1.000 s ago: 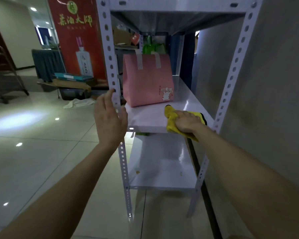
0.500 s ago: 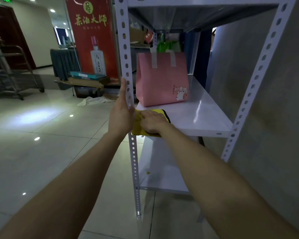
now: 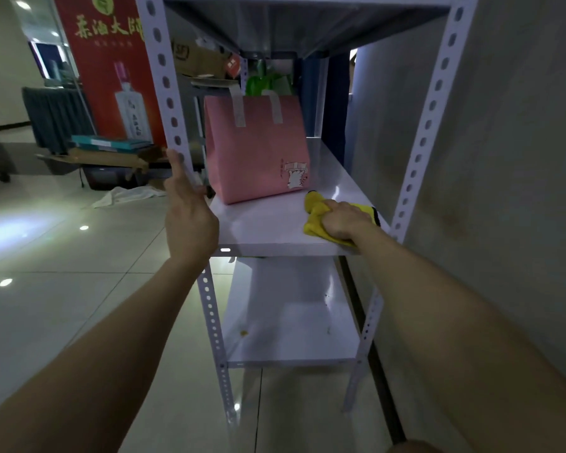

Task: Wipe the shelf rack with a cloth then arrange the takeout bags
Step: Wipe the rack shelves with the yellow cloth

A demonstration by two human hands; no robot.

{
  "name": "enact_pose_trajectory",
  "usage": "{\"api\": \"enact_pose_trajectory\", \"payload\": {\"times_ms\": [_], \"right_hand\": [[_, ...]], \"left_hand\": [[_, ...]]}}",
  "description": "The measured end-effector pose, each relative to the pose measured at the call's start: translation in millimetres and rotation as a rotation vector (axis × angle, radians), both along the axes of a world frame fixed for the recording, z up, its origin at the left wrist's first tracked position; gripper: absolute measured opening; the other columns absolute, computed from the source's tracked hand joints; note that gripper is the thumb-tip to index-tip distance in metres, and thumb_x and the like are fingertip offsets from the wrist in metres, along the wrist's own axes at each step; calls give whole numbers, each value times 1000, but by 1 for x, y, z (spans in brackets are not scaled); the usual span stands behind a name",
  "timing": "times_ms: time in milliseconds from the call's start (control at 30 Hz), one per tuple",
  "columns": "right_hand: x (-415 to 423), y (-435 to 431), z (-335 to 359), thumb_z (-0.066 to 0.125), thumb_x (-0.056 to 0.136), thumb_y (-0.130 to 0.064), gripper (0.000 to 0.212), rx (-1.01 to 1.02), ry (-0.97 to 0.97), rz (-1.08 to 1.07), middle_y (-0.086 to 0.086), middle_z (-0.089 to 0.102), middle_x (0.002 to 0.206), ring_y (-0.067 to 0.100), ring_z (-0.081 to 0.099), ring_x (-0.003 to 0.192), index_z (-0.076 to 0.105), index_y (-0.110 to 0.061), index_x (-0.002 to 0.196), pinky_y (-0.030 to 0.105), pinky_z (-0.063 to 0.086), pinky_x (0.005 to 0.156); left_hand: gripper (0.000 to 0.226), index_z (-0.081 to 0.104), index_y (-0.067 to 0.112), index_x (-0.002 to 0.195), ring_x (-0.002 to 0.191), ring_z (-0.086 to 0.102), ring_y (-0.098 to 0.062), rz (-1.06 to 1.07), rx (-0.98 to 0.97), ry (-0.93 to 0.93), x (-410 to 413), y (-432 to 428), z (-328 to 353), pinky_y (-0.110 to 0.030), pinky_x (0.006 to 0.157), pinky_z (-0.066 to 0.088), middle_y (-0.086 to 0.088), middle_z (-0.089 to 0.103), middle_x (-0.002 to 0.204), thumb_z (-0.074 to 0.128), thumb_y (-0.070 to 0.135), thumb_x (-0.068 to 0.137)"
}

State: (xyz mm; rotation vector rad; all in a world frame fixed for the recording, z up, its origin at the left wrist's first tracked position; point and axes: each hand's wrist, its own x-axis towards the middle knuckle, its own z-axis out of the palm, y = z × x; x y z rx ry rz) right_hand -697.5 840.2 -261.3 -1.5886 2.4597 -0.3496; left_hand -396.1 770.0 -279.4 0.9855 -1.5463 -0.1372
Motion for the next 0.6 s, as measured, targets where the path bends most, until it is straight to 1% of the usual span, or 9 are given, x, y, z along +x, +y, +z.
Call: {"api": "enact_pose_trajectory", "payload": {"times_ms": [67, 167, 233, 300, 367, 433, 500, 567, 600], "right_hand": [[-11, -20, -2, 18, 106, -64, 72, -8, 11, -52, 11, 33, 170, 36, 33, 154, 21, -30, 169, 55, 20, 128], [-36, -55, -1, 19, 103, -68, 77, -13, 19, -93, 14, 34, 169, 38, 34, 153, 18, -30, 170, 54, 23, 127], [-52, -73, 4, 24, 98, -75, 86, -2, 47, -126, 13, 31, 171, 38, 33, 155, 16, -29, 170, 55, 24, 127], [-66, -94, 7, 33, 90, -83, 99, 31, 78, -131, 11, 26, 174, 37, 31, 157, 13, -29, 170, 57, 23, 127], [-73, -106, 8, 41, 83, -89, 110, 44, 78, -130, 8, 21, 176, 38, 28, 158, 7, -31, 170, 59, 22, 127], [-72, -108, 9, 42, 79, -93, 114, 45, 74, -138, 8, 19, 176, 38, 28, 158, 5, -34, 170, 59, 22, 127], [-68, -95, 9, 39, 82, -92, 111, 38, 68, -123, 10, 20, 176, 39, 29, 157, 4, -35, 170, 58, 23, 127], [-59, -77, 7, 30, 91, -86, 99, 22, 57, -129, 12, 21, 175, 39, 28, 158, 3, -33, 170, 56, 22, 128], [-53, -67, 5, 24, 95, -82, 92, 22, 50, -127, 13, 22, 174, 39, 28, 157, 4, -33, 170, 56, 21, 128]], "left_hand": [[85, -9, 43, 172, 81, 58, -29, 32, -16, -7, -1, -5, -5, -47, 63, 49, 0, 41, 142, 38, 19, 105], [83, -10, 37, 173, 74, 51, -21, 84, -79, -34, -1, -11, -12, -41, 57, 42, 0, 39, 136, 39, 17, 108], [85, -10, 35, 172, 78, 48, -13, 108, -115, -47, 2, -11, -13, -29, 57, 37, 1, 39, 137, 42, 11, 109], [84, -9, 29, 173, 83, 44, -1, 112, -145, -69, 4, -14, -17, -19, 61, 33, 1, 41, 136, 42, 9, 109], [81, -7, 26, 173, 86, 47, 0, 114, -161, -91, 7, -17, -20, -18, 63, 38, 2, 42, 136, 41, 11, 110], [77, -5, 26, 173, 89, 53, -8, 112, -148, -92, 7, -15, -17, -22, 64, 43, 2, 42, 139, 40, 14, 111], [77, -5, 25, 173, 88, 49, -6, 93, -134, -89, 7, -9, -15, -22, 65, 43, -2, 43, 139, 40, 14, 112], [78, -5, 23, 173, 82, 40, 1, 84, -119, -100, 7, -4, -11, -18, 66, 39, -6, 44, 139, 41, 11, 111], [79, -5, 22, 173, 78, 39, 0, 82, -103, -105, 6, -1, -9, -15, 63, 35, -7, 44, 139, 41, 10, 111]]}}
